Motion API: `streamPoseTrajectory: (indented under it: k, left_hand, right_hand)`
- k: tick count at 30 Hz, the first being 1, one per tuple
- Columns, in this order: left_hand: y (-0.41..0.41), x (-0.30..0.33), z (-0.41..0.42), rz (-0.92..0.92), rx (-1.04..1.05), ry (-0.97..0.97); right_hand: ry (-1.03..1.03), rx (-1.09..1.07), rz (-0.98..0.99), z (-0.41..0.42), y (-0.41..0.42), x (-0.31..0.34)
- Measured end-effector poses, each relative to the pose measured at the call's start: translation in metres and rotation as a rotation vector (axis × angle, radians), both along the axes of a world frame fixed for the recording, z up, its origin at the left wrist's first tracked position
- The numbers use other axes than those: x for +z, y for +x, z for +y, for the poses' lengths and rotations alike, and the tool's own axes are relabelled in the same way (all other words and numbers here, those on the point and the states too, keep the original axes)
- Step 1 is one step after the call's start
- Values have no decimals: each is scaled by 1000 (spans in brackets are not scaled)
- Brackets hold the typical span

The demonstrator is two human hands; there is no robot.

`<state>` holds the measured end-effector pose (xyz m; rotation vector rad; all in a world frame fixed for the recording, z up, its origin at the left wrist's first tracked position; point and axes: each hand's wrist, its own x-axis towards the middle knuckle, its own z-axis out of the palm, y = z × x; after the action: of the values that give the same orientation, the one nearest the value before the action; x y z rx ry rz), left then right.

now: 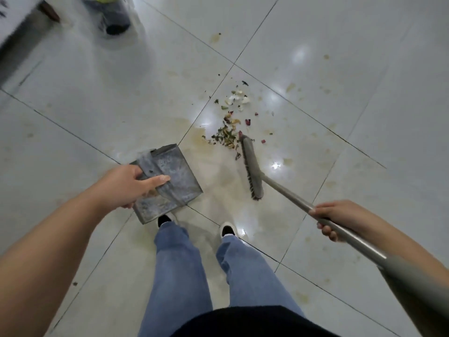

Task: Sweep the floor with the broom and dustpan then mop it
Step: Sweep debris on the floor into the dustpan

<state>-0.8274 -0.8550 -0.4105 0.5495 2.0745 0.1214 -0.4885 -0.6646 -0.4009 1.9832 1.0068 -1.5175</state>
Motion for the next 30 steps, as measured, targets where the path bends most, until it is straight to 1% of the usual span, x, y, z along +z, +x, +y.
streamPoseTrajectory:
  k: [4, 8, 12, 16, 19, 21, 23, 25, 27, 30]
  left_hand:
    - [-22, 11, 4, -78, -56, 52]
    - [-53, 24, 21, -112, -150, 112]
    - [-74, 19, 49, -117, -243, 147]
    - [-85, 3, 77, -119, -369, 103]
    - [-99, -14, 102, -95, -440, 49]
    - [-108, -21, 119, -78, -474, 26]
    - [-118, -24, 137, -66, -488, 14]
    - [-129, -23, 157, -42, -501, -4]
    - [-141, -19, 175, -11, -507, -6]
    - [-164, -15, 202, 47, -505, 14]
  right_hand:
    - [23, -307, -74, -40, -1, 17]
    - [65, -625, -39, -72, -8, 15]
    - [97, -861, -29, -82, -18, -10]
    - [93, -1062, 46, -79, -32, -43]
    - [59, -1288, 136, -66, -45, -68]
    - [36, -1370, 159, -53, -61, -81]
    - [-6, -1402, 172, -36, -80, -91]
    - [-73, -1368, 147, -15, -103, -98]
    - [-83, -1305, 162, 8, -127, -102]
    - [-95, -1370, 185, 44, -161, -100]
